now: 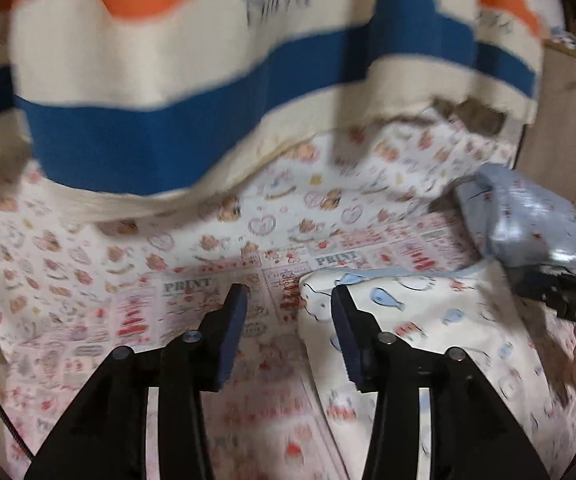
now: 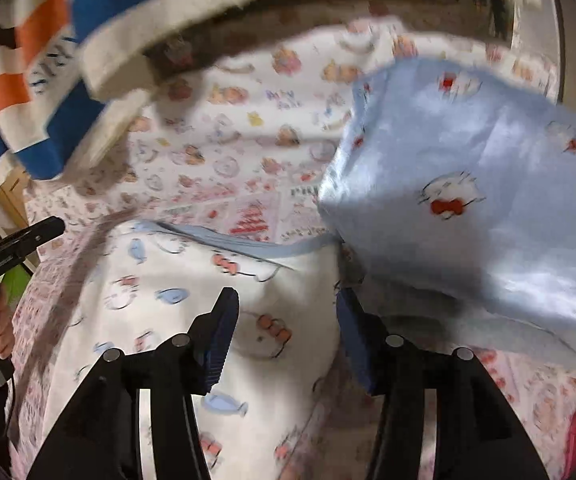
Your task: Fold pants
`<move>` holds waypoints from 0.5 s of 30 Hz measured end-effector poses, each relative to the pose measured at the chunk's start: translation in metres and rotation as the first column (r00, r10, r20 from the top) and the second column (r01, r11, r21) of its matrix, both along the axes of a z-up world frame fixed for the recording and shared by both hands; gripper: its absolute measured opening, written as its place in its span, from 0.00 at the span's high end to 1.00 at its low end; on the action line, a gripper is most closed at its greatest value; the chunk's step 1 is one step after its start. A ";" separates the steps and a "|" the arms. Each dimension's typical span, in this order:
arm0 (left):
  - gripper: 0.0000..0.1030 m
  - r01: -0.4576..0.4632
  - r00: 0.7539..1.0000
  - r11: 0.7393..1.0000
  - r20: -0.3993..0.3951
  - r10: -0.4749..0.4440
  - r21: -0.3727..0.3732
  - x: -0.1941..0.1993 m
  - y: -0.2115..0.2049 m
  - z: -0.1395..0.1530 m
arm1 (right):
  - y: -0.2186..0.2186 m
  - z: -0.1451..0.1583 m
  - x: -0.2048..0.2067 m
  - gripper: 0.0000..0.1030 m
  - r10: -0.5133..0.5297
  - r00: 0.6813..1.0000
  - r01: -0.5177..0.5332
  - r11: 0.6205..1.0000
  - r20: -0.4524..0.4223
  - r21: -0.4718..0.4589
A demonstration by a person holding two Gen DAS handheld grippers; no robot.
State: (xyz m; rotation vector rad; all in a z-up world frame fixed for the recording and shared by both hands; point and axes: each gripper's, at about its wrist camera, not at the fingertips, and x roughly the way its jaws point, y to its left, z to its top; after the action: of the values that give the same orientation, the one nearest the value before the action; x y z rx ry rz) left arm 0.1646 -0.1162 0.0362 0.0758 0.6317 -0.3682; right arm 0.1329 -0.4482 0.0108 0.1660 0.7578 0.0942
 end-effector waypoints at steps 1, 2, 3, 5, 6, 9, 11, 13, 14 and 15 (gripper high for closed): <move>0.57 0.000 1.000 1.000 0.030 0.000 -0.010 -0.014 0.003 0.005 | -0.002 0.005 -0.009 0.48 -0.012 1.000 0.011 1.000 0.017 0.012; 0.56 -0.004 0.998 1.000 0.055 0.004 -0.018 -0.027 0.007 0.009 | -0.005 0.009 -0.017 0.47 -0.019 0.999 0.019 0.999 0.028 0.030; 0.56 -0.008 0.997 1.000 0.076 0.010 -0.029 -0.040 0.011 0.013 | -0.008 0.013 -0.026 0.47 -0.024 0.999 0.022 0.998 0.040 0.057; 0.55 -0.009 0.993 0.998 0.114 0.016 -0.058 -0.067 0.020 0.018 | -0.012 0.019 -0.045 0.47 -0.027 0.998 0.021 0.996 0.061 0.092; 0.54 -0.011 0.990 0.997 0.137 0.020 -0.071 -0.081 0.025 0.020 | -0.012 0.023 -0.058 0.47 -0.022 0.997 0.014 0.995 0.080 0.097; 0.49 -0.025 0.975 0.996 0.217 0.043 -0.081 -0.129 0.037 0.023 | -0.006 0.034 -0.096 0.47 -0.007 0.990 -0.004 0.997 0.140 0.074; 0.47 -0.029 0.969 0.995 0.240 0.051 -0.092 -0.154 0.042 0.020 | 0.002 0.043 -0.127 0.47 0.019 0.980 -0.030 0.998 0.197 0.057; 0.47 -0.031 0.964 0.995 0.260 0.056 -0.099 -0.180 0.043 0.013 | 0.012 0.048 -0.153 0.47 0.033 0.967 -0.044 0.998 0.253 0.038; 0.44 -0.038 0.957 0.995 0.283 0.063 -0.095 -0.195 0.043 0.008 | 0.019 0.050 -0.172 0.47 0.041 0.953 -0.051 0.998 0.300 0.025; 0.42 -0.045 0.950 0.995 0.305 0.070 -0.089 -0.209 0.043 0.004 | 0.025 0.050 -0.187 0.47 0.045 0.942 -0.054 0.998 0.332 0.016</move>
State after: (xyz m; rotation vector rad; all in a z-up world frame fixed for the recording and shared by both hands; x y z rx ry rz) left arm -0.0440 -0.0737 0.0403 0.0357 0.3084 -0.3165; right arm -0.0539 -0.4233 0.0607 0.1499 0.4243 0.1749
